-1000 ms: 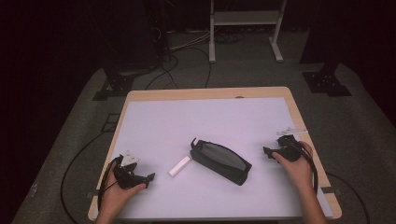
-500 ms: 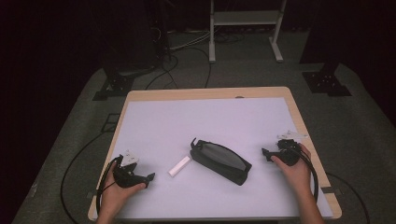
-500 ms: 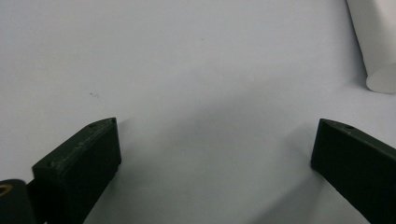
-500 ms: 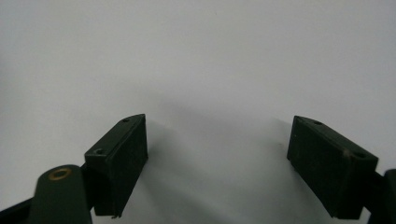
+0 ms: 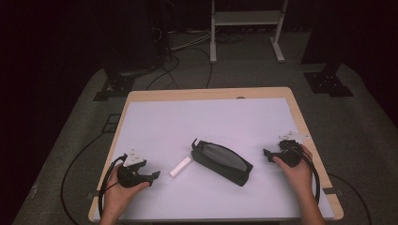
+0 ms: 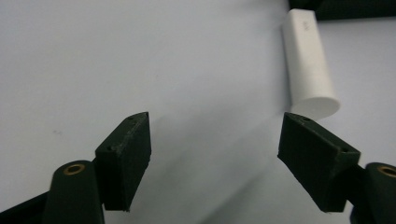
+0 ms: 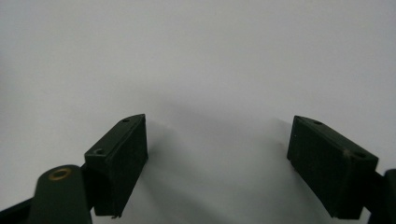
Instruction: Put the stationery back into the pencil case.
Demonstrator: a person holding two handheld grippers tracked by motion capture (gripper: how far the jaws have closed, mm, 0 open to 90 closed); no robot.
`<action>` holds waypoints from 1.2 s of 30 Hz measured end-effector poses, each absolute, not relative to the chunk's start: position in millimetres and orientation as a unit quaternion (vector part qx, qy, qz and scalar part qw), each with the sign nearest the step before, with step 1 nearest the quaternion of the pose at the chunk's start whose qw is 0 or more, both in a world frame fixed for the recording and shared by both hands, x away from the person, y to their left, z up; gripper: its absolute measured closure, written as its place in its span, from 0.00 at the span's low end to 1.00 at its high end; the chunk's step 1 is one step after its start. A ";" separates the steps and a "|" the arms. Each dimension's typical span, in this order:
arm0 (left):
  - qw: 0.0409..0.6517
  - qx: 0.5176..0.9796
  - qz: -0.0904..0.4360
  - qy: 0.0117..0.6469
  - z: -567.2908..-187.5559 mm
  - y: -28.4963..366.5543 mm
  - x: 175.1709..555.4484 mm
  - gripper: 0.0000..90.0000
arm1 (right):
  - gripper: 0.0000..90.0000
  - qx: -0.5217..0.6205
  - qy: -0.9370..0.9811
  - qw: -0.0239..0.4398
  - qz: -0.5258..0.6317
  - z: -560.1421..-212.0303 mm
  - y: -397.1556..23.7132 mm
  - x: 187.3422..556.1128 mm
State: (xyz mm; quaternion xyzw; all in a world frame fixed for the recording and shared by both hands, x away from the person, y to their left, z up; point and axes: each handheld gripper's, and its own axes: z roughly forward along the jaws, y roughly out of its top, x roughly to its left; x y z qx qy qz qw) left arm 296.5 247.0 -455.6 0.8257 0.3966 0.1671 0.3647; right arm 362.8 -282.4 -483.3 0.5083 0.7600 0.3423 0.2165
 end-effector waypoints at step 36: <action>0.334 0.868 0.126 0.344 -422.9 183.6 321.8 0.53 | 0.21 0.508 0.760 0.216 0.343 -483.5 -282.6 362.9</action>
